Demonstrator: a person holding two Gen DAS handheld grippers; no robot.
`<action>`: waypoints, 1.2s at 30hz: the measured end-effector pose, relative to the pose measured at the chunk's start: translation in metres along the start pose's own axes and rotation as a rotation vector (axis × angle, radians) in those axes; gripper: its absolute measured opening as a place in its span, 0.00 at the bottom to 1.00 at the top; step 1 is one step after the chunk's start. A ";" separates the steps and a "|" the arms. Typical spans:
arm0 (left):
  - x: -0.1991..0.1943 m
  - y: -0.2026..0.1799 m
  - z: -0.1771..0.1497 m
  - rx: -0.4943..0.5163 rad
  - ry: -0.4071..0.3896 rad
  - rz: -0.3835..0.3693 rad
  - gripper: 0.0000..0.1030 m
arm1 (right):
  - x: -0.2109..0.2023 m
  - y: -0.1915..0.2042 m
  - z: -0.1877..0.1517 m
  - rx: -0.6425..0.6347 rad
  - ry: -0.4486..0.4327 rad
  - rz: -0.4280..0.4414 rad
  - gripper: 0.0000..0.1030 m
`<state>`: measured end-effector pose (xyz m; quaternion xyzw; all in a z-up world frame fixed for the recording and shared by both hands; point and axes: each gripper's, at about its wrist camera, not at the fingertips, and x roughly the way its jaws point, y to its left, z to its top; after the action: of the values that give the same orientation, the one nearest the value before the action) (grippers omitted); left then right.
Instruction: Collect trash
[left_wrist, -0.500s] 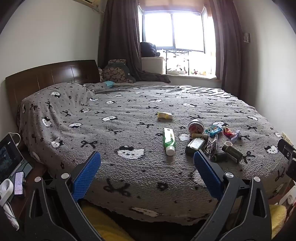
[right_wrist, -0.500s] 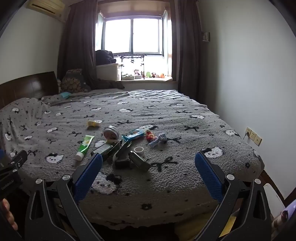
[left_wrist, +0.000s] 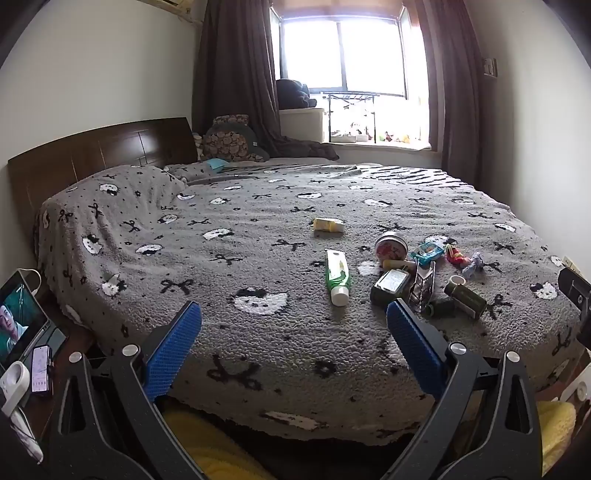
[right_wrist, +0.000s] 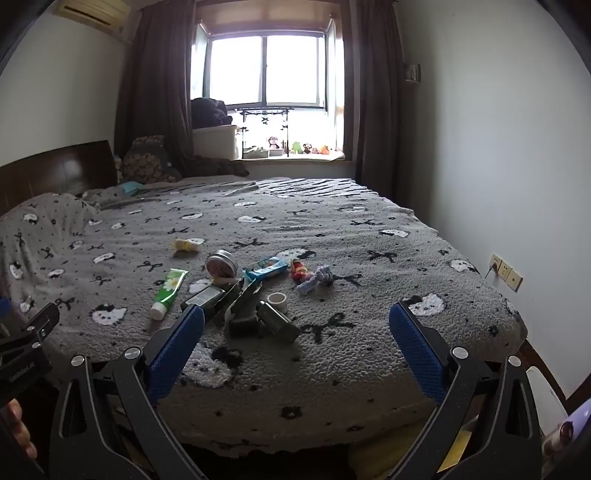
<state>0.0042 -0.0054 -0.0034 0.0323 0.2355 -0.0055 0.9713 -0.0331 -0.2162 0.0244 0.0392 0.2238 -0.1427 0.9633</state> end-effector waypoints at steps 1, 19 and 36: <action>0.000 0.003 0.000 0.001 0.000 -0.003 0.92 | 0.000 0.001 -0.001 -0.001 0.000 0.000 0.97; -0.002 0.001 0.004 0.004 -0.007 0.006 0.92 | -0.003 0.005 0.001 -0.010 -0.006 0.009 0.97; -0.004 -0.005 0.004 0.006 -0.008 0.014 0.92 | -0.005 0.004 0.002 -0.007 -0.005 0.013 0.97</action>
<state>0.0023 -0.0102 0.0012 0.0370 0.2313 0.0002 0.9722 -0.0352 -0.2111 0.0281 0.0367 0.2216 -0.1358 0.9649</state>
